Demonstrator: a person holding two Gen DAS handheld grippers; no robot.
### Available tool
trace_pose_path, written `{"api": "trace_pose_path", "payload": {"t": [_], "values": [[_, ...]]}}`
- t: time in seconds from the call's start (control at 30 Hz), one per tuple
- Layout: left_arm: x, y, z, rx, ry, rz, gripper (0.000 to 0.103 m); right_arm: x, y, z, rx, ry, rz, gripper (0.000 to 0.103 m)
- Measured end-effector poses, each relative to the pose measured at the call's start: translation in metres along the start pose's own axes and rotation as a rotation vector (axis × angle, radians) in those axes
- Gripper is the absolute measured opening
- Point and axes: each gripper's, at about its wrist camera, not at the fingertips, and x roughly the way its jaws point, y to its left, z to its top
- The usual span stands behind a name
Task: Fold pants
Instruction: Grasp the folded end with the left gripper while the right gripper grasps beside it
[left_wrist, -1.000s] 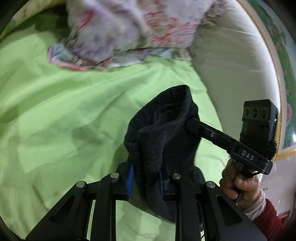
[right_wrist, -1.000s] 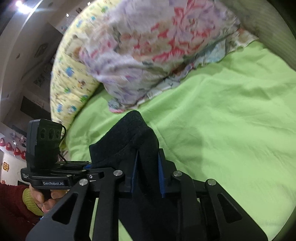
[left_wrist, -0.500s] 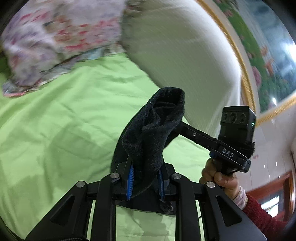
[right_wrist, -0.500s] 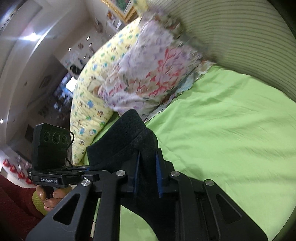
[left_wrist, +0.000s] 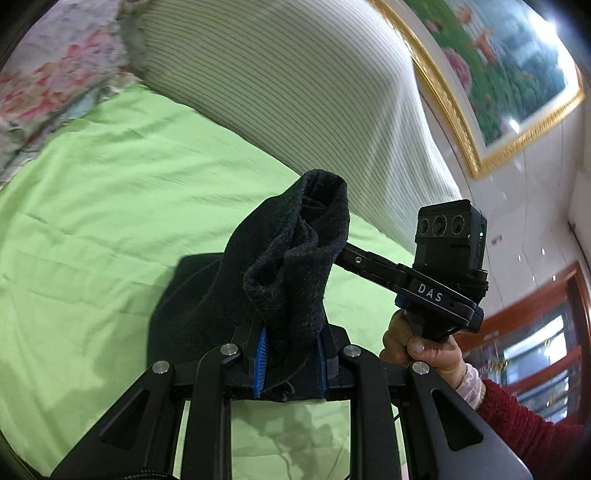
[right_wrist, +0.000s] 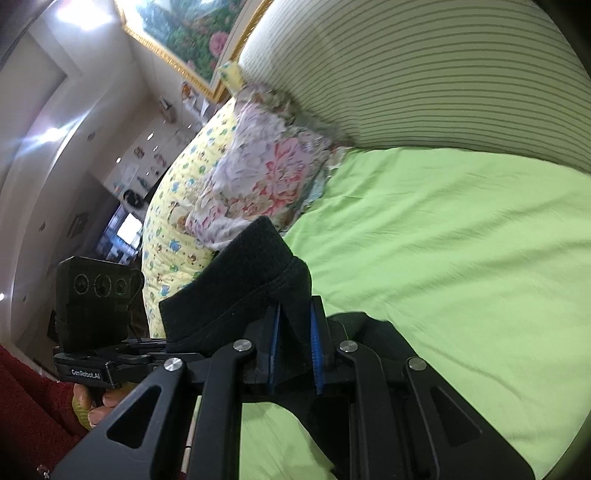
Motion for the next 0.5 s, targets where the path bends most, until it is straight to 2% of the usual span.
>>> {"api": "trace_pose_path", "payload": {"t": [0.23,0.5], "values": [[0.037,-0.033,-0.016,0.074,0.087,-0.006,0.021,-0.034,-0.027,-0.027,0.074,-0.062,-0.032,0.015],[0.087,-0.063,-0.044,0.167,0.182,0.035,0.021,-0.062,-0.061,-0.065,0.155,-0.096,-0.066,0.014]]}}
